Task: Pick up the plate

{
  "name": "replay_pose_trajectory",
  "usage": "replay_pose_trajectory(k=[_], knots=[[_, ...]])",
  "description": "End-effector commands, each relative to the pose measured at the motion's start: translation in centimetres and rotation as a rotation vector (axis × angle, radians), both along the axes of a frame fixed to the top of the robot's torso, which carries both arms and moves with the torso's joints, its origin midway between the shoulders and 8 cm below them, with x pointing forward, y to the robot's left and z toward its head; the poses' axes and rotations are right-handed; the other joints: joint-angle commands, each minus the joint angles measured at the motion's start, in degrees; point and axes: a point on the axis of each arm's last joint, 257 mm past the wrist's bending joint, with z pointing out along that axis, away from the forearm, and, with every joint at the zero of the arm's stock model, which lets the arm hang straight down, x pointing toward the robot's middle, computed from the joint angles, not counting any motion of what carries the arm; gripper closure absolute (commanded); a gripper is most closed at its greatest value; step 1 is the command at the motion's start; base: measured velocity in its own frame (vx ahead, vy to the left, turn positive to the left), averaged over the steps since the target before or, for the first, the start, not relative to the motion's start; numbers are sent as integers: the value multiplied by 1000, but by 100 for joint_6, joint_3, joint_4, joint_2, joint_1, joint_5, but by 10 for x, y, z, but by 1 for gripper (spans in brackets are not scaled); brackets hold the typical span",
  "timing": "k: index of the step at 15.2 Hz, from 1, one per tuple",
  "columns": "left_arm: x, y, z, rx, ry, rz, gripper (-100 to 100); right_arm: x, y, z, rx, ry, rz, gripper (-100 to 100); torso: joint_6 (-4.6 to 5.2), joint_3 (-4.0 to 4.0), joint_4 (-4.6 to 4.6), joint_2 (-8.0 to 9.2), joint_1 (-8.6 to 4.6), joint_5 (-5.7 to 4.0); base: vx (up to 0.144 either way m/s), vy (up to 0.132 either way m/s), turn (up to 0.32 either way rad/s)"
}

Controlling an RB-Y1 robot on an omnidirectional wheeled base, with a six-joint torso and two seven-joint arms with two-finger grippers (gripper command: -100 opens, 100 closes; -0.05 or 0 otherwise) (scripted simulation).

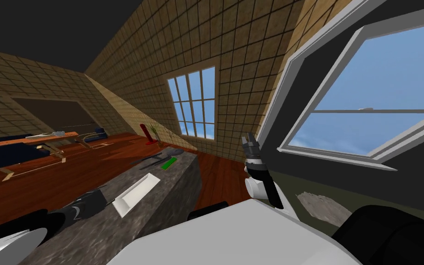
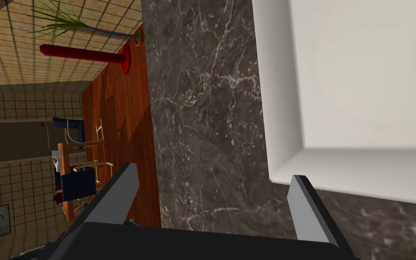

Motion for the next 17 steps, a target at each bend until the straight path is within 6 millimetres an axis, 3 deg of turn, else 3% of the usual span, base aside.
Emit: replay_pose_trajectory(k=[1,3,4,6,7,9,10,12,13,17], knots=[[-13,17,-1,-38,43,55,-100,0,0,0,0,0,0,0,0,0,0,0,0,0,35,4,-261],[-16,13,-6,-67,62,63,-100,0,0,0,0,0,0,0,8,-6,-2,-13,3,0,47,20,-211],[-26,28,-5,-90,90,109,-100,0,0,0,0,0,0,0,0,-4,-2,-6,2,1,10,0,-174],[-30,24,-10,-117,109,115,-100,0,0,0,0,0,0,0,4,-3,-1,-7,1,0,39,20,-149],[-41,36,-9,-138,138,159,-100,0,0,0,0,0,0,0,1,-2,-1,-4,1,1,7,0,-221],[-45,32,-14,-167,155,167,-100,0,0,0,0,0,0,0,5,-2,0,-4,2,0,37,31,-180],[-57,44,-14,-191,185,215,-100,0,0,0,0,0,0,0,1,-2,0,-6,6,1,18,21,-197],[-60,38,-17,-218,200,219,-100,0,0,0,0,0,0,0,5,-2,0,-5,4,1,30,25,-158],[-72,47,-17,-251,228,267,-100,0,0,0,0,0,0,0,0,-2,0,-4,4,1,21,19,-175],[-90,46,-23,-320,284,320,-100,0,0,0,0,0,0,0,6,-1,0,-2,3,1,23,24,-184]])
